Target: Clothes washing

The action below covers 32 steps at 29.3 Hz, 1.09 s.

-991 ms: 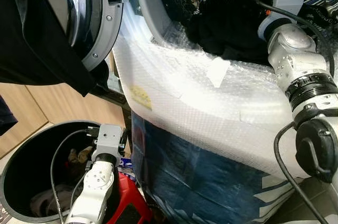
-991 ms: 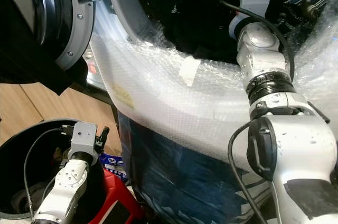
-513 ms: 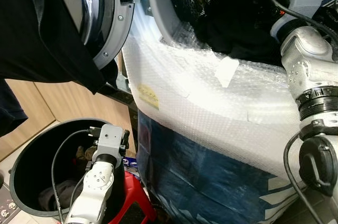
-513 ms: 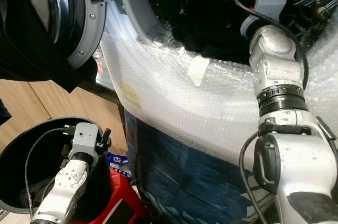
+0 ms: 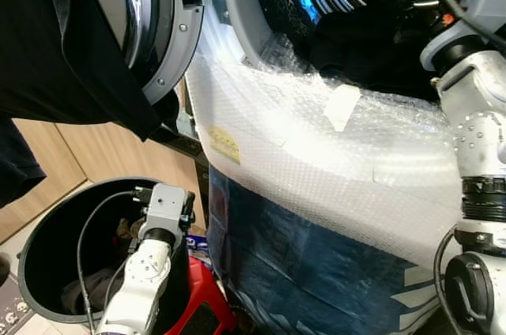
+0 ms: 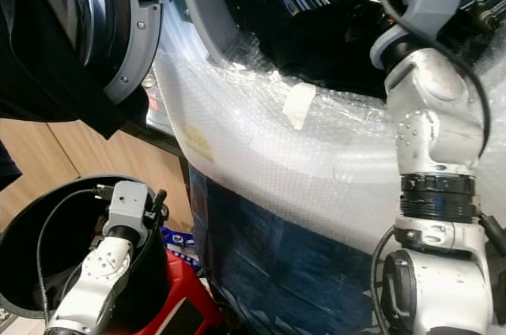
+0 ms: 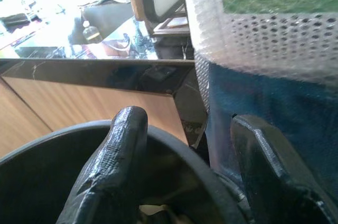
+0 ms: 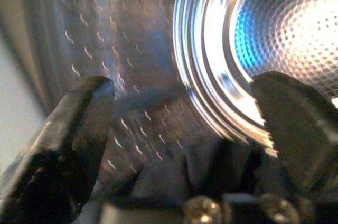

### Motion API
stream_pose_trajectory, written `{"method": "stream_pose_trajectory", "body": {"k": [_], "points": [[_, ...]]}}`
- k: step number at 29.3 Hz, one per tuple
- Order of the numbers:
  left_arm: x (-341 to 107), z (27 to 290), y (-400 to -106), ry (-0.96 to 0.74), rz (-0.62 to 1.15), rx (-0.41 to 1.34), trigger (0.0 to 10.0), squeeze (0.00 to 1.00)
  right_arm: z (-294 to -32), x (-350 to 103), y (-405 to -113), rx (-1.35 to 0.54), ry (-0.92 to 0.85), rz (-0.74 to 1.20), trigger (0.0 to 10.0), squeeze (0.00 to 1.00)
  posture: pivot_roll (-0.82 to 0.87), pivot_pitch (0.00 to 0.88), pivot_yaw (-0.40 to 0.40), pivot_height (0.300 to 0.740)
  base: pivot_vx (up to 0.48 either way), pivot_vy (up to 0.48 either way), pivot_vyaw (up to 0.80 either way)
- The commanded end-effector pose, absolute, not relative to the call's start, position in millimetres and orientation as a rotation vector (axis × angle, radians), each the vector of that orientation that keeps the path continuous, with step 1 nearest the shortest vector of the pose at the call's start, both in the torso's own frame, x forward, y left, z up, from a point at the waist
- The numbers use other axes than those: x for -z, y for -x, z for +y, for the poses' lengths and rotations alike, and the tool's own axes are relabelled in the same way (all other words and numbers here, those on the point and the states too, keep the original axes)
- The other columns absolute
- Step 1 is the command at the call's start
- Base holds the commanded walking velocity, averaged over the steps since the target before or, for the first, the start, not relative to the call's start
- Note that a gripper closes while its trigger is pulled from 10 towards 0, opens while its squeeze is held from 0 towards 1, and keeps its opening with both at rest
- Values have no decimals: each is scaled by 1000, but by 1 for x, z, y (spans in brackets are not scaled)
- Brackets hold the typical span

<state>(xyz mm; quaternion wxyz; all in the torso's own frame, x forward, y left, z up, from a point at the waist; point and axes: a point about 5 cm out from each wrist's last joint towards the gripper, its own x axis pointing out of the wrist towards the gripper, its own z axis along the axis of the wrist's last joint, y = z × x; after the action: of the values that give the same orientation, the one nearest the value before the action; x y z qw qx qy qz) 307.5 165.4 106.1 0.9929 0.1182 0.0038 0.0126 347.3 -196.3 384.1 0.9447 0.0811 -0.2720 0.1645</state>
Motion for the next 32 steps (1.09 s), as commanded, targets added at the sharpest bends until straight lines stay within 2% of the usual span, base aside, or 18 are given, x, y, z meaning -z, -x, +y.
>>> {"method": "stream_pose_trajectory", "body": {"k": [1, 4, 8, 9, 10, 12, 14, 15, 16, 17, 25, 32], "points": [[-106, 163, -308, -246, 13, -9, 10000, 0, -190, -398, -333, -423, -180, -622, 10000, 0, -43, 41, 55, 740, 0, 0, 0], [-107, 161, -308, -243, 10, -4, 10000, 0, -176, -410, -317, -569, -275, -687, 10000, 0, -40, 38, 54, 740, 0, 0, 0], [-106, 160, -308, -241, 10, -1, 10000, 0, -164, -404, -310, -659, -271, -668, 10000, 0, -39, 33, 54, 740, 0, 0, 0], [-106, 160, -308, -240, 11, -1, 10000, 0, -161, -401, -310, -672, -248, -651, 10000, 0, -40, 34, 53, 740, 0, 0, 0], [-106, 159, -309, -241, 13, 3, 10000, 0, -146, -381, -310, -751, -161, -551, 10000, 0, -40, 31, 50, 740, 0, 0, 0], [-106, 159, -309, -241, 13, 3, 10000, 0, -146, -381, -310, -751, -161, -551, 10000, 0, -40, 31, 50, 740, 0, 0, 0], [-106, 160, -309, -243, 14, 6, 10000, 0, -130, -360, -308, -824, -13, -455, 10000, 0, -40, 31, 47, 740, 0, 0, 0], [-106, 160, -309, -243, 14, 6, 10000, 0, -130, -360, -308, -824, -13, -455, 10000, 0, -40, 31, 47, 740, 0, 0, 0], [-105, 160, -309, -241, 15, 4, 10000, 0, -114, -349, -303, -890, 53, -400, 10000, 0, -40, 30, 47, 740, 0, 0, 0], [-105, 160, -309, -241, 15, 3, 10000, 0, -109, -348, -301, -909, 57, -388, 10000, 0, -40, 30, 47, 740, 0, 0, 0], [-104, 158, -308, -242, 20, 18, 10000, 0, -68, -343, -317, -911, -62, -214, 10000, 0, -39, 22, 50, 740, 0, 0, 0], [-104, 159, -309, -246, 20, 24, 10000, 0, -53, -342, -341, -801, -139, -77, 10000, 0, -35, 13, 51, 740, 0, 0, 0]]}}
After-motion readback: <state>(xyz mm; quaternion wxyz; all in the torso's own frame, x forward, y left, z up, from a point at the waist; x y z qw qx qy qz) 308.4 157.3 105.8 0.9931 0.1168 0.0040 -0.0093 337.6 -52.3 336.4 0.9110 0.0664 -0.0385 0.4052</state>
